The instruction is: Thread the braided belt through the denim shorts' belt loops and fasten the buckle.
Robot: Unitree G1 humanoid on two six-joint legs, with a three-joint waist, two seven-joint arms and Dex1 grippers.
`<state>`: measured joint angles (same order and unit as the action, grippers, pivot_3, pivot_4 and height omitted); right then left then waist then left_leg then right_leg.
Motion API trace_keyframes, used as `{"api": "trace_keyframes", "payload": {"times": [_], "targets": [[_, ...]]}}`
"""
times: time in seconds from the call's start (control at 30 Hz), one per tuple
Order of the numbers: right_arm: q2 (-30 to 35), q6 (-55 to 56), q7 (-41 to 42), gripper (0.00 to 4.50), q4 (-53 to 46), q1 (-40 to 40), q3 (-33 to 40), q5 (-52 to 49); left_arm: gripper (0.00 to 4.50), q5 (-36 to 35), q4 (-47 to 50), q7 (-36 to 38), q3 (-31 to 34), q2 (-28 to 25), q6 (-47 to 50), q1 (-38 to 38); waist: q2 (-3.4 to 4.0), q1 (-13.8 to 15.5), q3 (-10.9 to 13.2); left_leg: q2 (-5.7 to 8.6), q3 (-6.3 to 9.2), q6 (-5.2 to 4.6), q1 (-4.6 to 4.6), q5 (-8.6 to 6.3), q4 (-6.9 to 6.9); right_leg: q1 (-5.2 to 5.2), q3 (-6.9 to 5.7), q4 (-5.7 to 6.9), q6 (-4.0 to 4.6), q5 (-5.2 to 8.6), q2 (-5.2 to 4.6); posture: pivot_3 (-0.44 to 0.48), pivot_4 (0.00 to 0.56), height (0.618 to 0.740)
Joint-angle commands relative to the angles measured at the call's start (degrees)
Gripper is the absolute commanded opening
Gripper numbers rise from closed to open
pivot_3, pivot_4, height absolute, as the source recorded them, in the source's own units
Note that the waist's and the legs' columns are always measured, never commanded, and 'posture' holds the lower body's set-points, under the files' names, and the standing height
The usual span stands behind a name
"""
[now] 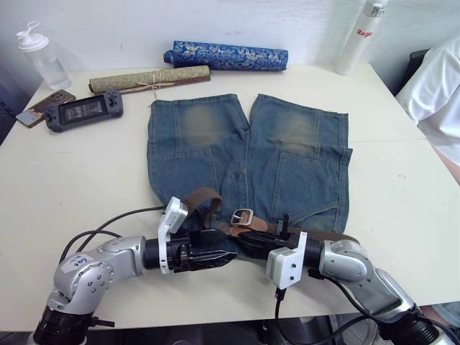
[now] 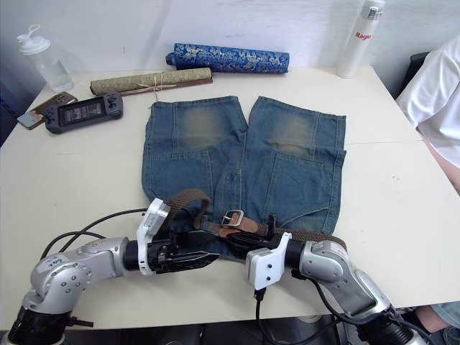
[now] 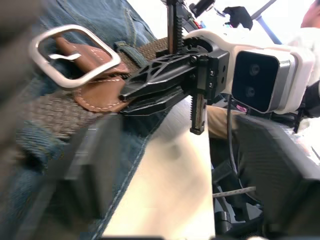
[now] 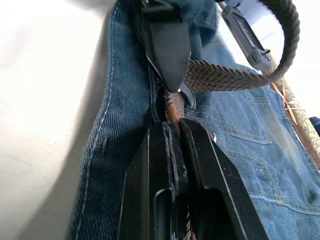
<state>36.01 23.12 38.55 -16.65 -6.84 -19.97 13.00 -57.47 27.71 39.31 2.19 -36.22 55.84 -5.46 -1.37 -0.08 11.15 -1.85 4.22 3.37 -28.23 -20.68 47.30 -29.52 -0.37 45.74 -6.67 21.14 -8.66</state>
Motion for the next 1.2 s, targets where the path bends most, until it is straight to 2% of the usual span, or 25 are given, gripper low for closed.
{"api": "trace_keyframes", "payload": {"times": [0.03,0.27,0.4,0.53,0.67,0.77,1.2], "targets": [[-0.59,-0.65,-0.11,0.0,-1.5,-0.23,0.76,0.13,4.48,-1.61,5.73,-1.93,5.07,-1.45,-1.13,1.5,0.0,0.0,0.0,0.0,0.0,0.0,0.0,0.0,0.0,0.0,0.0,0.0,0.0,0.0,0.0,0.0,0.15,0.645],[-1.11,-0.26,0.01,0.0,-0.26,-1.05,0.58,0.09,4.48,-8.6,13.18,-3.32,12.6,-6.77,0.37,5.21,0.0,-0.02,0.0,0.0,0.01,0.0,0.01,0.0,0.0,0.0,0.01,0.01,0.03,0.02,0.0,0.0,0.15,0.645],[-1.44,0.06,0.2,0.0,0.57,-1.62,0.23,-0.12,4.48,-12.57,16.18,-3.36,16.26,-9.82,0.62,11.02,0.0,-0.15,0.0,-0.01,0.01,0.0,0.01,0.0,0.0,-0.02,0.02,0.03,0.06,0.03,0.0,0.0,0.15,0.645],[-1.73,0.27,0.42,0.0,1.02,-2.15,0.11,-0.37,4.48,-1.89,16.08,-3.66,12.64,-11.22,-3.56,14.72,0.0,-0.03,0.0,-0.01,0.01,0.0,0.01,0.0,0.01,-0.02,0.02,0.05,0.09,0.05,0.0,0.0,0.15,0.645],[-1.53,0.02,0.97,0.0,-0.08,-2.01,0.21,-0.78,4.48,3.78,14.53,-7.22,8.69,-8.2,-6.36,12.11,-0.04,0.1,-0.02,0.01,0.01,0.0,-0.02,0.0,0.02,0.0,0.01,0.04,0.1,0.05,0.01,0.0,0.15,0.645],[-0.94,-0.98,1.8,0.0,-2.12,-1.73,1.2,-2.27,4.48,11.6,13.85,-6.43,1.98,-10.71,-7.28,12.33,-0.04,0.01,-0.02,0.01,0.01,-0.01,-0.02,0.0,0.02,-0.02,0.01,0.04,0.09,0.05,0.01,0.0,0.15,0.645],[2.96,-12.92,6.54,0.0,-16.45,-1.5,7.79,-9.76,4.48,19.07,8.74,-4.75,-3.59,-12.81,-7.35,13.94,0.1,0.03,-0.14,0.0,0.01,-0.05,0.05,-0.03,-0.02,0.02,0.0,0.04,0.1,0.08,0.01,0.0,0.15,0.645]]}}
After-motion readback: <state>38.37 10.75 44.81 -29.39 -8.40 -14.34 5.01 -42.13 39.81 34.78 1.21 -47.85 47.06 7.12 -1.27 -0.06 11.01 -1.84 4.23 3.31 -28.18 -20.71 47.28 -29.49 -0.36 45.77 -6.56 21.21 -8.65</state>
